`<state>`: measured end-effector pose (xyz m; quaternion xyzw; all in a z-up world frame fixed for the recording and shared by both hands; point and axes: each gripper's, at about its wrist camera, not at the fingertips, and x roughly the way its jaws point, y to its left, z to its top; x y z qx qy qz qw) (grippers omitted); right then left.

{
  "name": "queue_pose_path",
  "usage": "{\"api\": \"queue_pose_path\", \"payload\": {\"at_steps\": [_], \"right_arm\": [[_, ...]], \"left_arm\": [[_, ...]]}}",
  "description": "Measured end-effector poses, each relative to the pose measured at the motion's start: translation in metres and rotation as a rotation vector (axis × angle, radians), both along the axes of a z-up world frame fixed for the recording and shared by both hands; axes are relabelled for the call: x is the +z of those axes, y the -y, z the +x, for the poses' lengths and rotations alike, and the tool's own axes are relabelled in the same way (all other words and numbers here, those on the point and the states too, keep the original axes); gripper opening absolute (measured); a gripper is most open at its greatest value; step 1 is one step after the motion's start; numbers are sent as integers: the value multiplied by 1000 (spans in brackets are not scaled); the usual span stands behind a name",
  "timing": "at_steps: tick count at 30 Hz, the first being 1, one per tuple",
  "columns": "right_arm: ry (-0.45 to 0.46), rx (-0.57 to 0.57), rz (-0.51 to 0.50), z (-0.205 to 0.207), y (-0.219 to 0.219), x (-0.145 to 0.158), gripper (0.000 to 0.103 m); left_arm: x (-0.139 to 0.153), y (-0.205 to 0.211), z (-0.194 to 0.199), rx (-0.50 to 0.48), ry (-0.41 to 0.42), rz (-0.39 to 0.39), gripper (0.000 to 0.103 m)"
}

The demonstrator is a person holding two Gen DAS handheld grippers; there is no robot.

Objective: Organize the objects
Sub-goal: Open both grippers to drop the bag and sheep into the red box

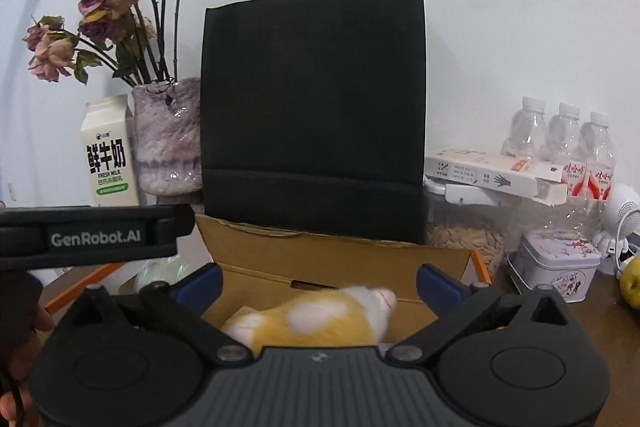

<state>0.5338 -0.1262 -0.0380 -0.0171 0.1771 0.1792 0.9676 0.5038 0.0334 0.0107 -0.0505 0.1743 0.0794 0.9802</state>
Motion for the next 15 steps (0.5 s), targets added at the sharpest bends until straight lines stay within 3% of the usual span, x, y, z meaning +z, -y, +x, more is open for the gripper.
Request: {"api": "queue_pose_path", "payload": {"at_steps": [15], "right_arm": [[-11,-17,-13,-2,1,1,103]], "left_arm": [[2,-1,-3,5,1,-7,103]]}}
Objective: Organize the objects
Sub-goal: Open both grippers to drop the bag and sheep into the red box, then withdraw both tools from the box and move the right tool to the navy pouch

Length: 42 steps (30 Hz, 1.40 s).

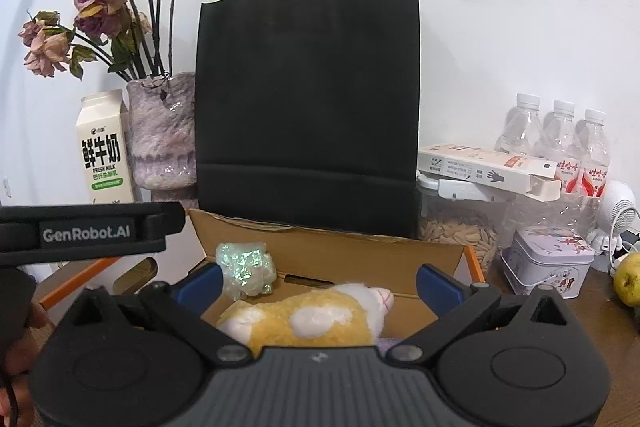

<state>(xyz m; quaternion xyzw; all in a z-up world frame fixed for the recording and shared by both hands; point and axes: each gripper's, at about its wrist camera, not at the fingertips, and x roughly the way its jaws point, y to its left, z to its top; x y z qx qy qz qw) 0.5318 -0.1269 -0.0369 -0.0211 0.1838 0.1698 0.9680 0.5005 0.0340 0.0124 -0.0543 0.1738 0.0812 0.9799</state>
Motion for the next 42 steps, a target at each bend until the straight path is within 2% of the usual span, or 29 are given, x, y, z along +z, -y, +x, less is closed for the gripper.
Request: {"api": "queue_pose_path", "payload": {"at_steps": [17,27,42], "right_arm": [[16,-3,-6,-21,7,6,103],[22,-8,-13,-53,18,7,103],[15,-9,-18,-112,34,1,103]], "left_arm": [[7,2,-31,-8,26,3,103],[11,7,-70,-3,60,15,103],[1,11,-138,2,60,33,103]]}}
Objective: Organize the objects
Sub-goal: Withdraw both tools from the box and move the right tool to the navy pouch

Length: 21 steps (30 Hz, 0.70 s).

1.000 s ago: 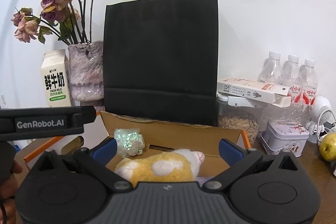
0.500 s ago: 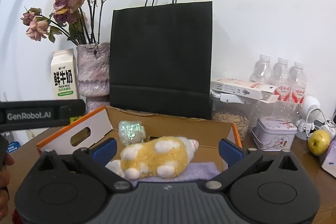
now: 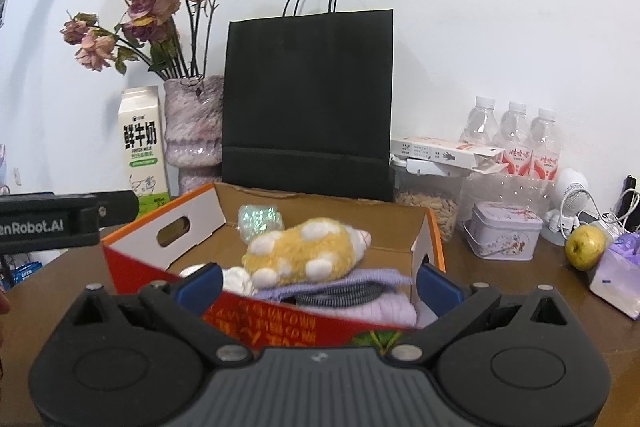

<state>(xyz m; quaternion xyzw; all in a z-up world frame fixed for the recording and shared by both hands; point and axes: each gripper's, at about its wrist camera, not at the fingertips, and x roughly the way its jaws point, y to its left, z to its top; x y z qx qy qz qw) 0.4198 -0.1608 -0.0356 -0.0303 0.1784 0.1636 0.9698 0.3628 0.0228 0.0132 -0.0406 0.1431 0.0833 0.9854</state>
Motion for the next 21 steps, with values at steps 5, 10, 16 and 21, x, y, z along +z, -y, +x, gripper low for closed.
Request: {"api": "queue_pose_path", "payload": {"at_steps": [5,10,16,21], "right_arm": [[11,3,2,-23,4,-1,103],[16,10,0,-44,7,-3,103],[9,15,3,-66,15,-6,103],[-10,6,4,-80,23,-11,103]], "left_arm": [[-3,-1,-22,4,5,-4,103],[-7,-1,-41,1,9,13,103],[-14,-5,-63,-5,3,29,103],[-19,-8,-79,-18,-8,32,103]]}}
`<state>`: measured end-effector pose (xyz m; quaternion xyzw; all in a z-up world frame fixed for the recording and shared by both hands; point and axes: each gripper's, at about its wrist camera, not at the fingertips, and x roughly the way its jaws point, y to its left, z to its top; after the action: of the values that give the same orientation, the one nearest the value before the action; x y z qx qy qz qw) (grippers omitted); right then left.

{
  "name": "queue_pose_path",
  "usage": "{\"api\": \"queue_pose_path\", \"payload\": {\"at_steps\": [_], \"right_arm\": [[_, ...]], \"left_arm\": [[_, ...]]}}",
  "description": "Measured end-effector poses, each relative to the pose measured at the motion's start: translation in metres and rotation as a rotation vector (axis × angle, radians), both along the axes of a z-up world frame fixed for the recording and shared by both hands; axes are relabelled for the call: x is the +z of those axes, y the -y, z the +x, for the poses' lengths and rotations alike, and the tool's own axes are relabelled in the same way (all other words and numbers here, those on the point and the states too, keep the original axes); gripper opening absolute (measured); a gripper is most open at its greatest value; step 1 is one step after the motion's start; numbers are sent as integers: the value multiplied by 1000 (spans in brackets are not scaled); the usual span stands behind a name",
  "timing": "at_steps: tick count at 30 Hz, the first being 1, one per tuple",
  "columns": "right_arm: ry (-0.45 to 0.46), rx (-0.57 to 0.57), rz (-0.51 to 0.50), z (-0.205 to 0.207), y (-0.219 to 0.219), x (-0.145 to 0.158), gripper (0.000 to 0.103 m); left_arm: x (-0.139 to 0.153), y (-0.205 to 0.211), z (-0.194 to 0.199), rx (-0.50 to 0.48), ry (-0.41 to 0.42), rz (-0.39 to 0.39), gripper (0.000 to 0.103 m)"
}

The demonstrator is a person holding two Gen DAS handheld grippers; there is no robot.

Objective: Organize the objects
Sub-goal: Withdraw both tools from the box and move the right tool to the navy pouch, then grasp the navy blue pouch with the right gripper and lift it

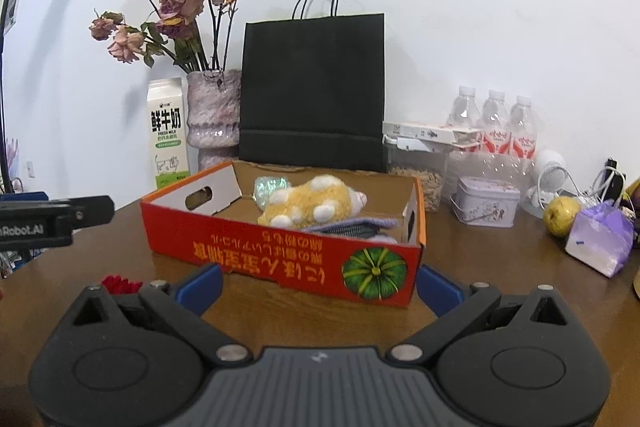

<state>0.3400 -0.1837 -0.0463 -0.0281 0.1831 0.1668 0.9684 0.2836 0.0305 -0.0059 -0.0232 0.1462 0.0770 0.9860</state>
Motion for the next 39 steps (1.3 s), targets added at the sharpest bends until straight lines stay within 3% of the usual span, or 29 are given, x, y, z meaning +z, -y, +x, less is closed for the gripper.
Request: {"api": "queue_pose_path", "payload": {"at_steps": [25,35,39], "right_arm": [[-80,21,-52,-55,9,-29,103],[-130,200,-61,-46,-5,-32,103],[-96,373,-174,-37,-28,-32,103]], "left_arm": [[-31,-34,-60,-53,-111,-39,103],[-23,-53,-64,-1,-121,-74,103],[-23,-59,-66,-9,-120,-86,103]]}}
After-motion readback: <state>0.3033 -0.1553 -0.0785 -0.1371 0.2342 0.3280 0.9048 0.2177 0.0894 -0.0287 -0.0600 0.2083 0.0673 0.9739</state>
